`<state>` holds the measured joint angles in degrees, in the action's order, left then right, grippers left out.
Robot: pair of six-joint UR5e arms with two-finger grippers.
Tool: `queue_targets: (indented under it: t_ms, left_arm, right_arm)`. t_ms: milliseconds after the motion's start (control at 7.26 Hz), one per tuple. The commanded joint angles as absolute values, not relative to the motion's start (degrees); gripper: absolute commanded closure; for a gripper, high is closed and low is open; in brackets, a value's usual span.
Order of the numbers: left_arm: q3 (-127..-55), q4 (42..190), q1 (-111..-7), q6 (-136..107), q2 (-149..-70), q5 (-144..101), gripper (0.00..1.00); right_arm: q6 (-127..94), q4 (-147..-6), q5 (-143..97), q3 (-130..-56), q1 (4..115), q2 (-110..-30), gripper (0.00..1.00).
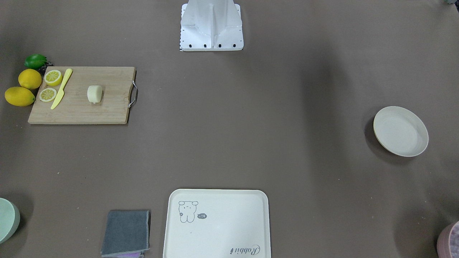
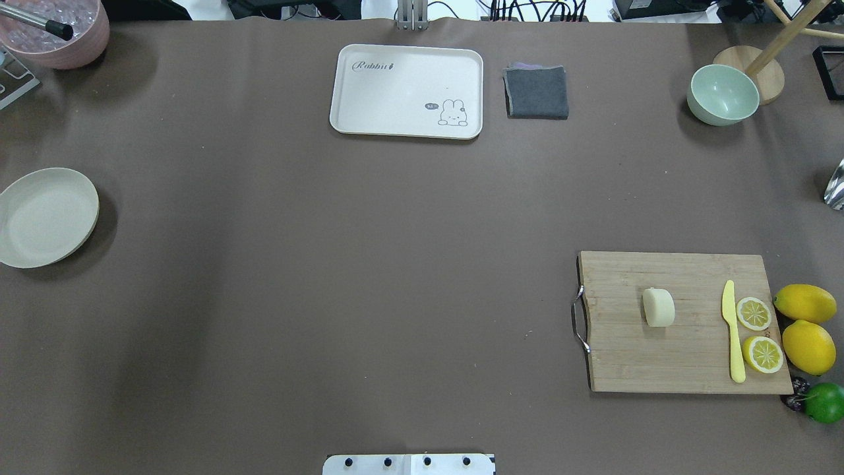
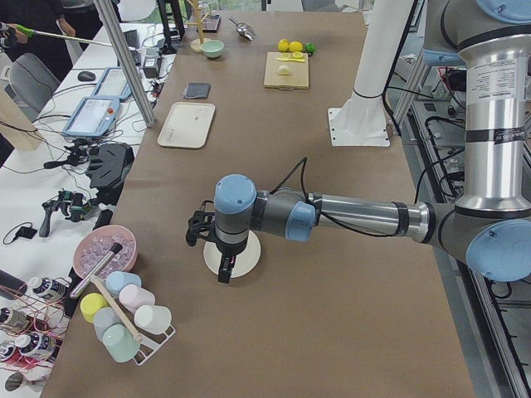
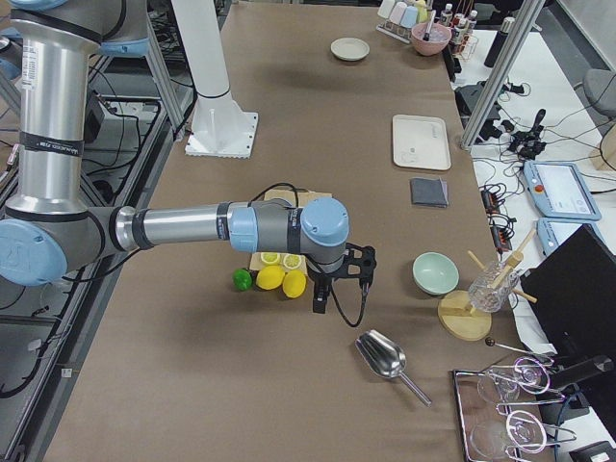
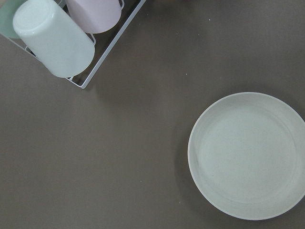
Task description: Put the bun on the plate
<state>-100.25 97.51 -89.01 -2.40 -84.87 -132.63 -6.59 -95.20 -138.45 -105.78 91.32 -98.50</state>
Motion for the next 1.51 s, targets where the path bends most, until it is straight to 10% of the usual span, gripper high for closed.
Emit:
queue_targets:
  t_ms: [0,1377]
  left_arm:
    - [-100.28,97.47,-89.03,-2.46,-84.81,-132.63,0.02]
    - [-99.76,97.47,-88.95,-2.55,-84.90,-132.63,0.02]
  right_arm:
    - [-6.68,-95.19,-138.16,-105.82,91.32,-98.52,0.00]
    - [-6.94,-95.27,-137.02,-105.73,91.23,-98.53,0.00]
